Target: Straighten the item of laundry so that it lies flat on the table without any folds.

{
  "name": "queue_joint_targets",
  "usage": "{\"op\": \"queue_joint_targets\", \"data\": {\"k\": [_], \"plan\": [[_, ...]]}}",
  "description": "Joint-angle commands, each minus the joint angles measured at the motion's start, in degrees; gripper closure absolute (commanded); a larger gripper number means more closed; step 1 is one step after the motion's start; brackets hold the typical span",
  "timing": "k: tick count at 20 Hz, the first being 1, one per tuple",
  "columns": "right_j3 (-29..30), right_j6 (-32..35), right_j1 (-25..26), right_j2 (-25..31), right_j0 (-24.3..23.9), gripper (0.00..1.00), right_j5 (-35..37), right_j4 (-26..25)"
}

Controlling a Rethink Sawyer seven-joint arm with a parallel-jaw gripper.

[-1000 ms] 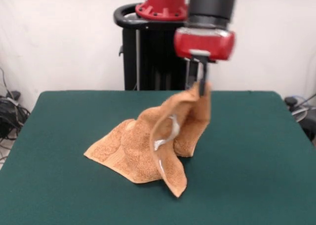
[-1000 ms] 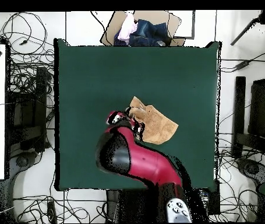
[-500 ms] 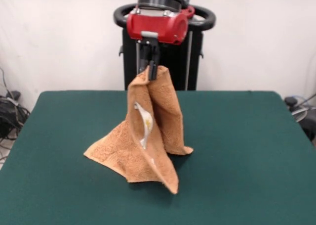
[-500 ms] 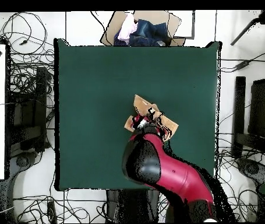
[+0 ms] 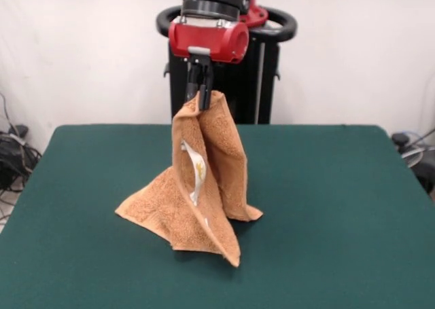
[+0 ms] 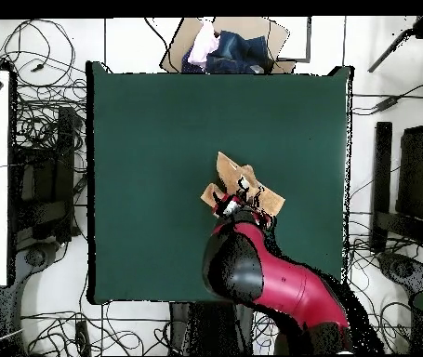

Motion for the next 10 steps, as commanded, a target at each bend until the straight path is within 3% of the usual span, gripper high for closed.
{"op": "queue_joint_targets", "data": {"k": [1, 10], "plan": [[5.98, 3.54, -0.67, 3.01, -1.59, 1.00, 6.18, -4.50], [9.19, 3.93, -0.67, 2.99, -4.62, 1.00, 5.05, -7.75]]}}
